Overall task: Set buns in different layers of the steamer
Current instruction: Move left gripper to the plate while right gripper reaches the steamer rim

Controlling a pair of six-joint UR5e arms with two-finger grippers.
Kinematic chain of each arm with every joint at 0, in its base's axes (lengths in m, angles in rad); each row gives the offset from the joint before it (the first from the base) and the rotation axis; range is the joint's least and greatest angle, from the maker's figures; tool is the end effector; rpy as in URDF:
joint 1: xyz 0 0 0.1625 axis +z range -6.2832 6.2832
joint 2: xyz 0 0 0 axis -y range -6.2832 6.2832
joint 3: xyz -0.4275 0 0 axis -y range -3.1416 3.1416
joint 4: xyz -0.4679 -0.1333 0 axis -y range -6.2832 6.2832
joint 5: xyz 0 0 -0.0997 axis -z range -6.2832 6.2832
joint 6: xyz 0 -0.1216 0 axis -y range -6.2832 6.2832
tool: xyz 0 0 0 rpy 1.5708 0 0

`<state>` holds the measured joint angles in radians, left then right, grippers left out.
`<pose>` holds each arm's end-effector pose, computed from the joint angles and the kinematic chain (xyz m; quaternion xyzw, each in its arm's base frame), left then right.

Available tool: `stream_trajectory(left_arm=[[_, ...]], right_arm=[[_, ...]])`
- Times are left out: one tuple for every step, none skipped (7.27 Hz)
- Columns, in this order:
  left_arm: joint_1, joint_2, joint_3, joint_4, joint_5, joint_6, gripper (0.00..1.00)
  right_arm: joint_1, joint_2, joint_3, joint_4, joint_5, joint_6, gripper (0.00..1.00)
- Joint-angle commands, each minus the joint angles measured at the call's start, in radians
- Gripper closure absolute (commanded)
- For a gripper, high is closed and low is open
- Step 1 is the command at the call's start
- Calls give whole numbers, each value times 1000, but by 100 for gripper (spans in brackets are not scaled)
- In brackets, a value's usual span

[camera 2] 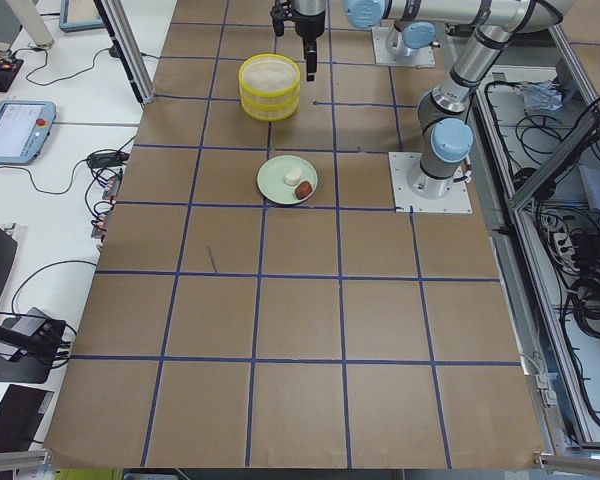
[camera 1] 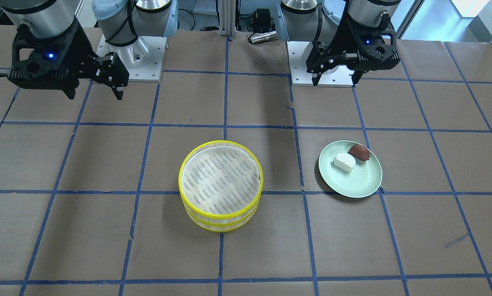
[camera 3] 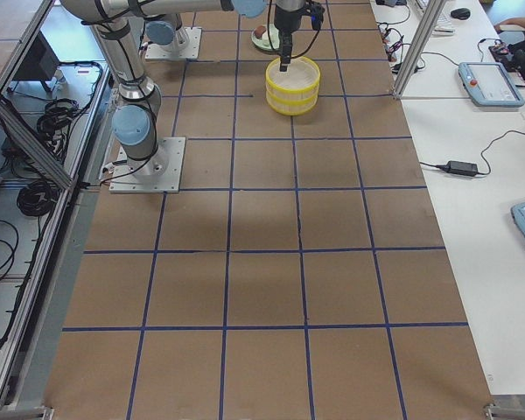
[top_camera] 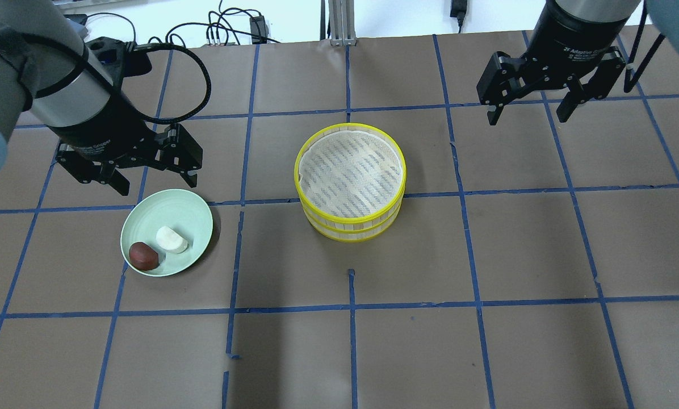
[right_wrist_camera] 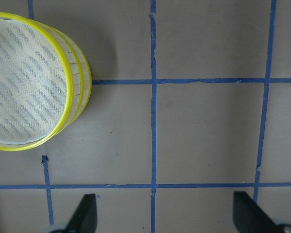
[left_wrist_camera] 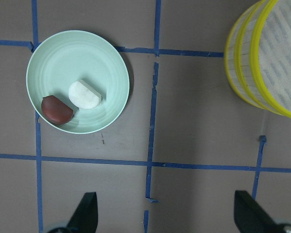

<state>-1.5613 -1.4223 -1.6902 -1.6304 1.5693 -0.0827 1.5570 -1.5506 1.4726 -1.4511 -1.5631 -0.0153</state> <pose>-0.1287 -0.5016 0.4743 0.0461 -0.9988 -0.0153 0.0002 0.1264 -0.5715 0.5007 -0.0007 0.9998 0.0208 0.0042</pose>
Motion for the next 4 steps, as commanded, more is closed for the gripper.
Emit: stream_trajectory(left_arm=[[0, 0, -2, 0, 5, -2, 0], [0, 0, -2, -2, 6, 10, 0], [1, 2, -2, -11, 14, 11, 0], [1, 2, -5, -41, 47, 26, 0]], right_arm=[[0, 0, 0, 0, 0, 0, 0], [0, 1, 0, 0, 2, 0, 0], [1, 3, 0, -11, 2, 2, 0], [6, 32, -6, -70, 5, 23, 0]])
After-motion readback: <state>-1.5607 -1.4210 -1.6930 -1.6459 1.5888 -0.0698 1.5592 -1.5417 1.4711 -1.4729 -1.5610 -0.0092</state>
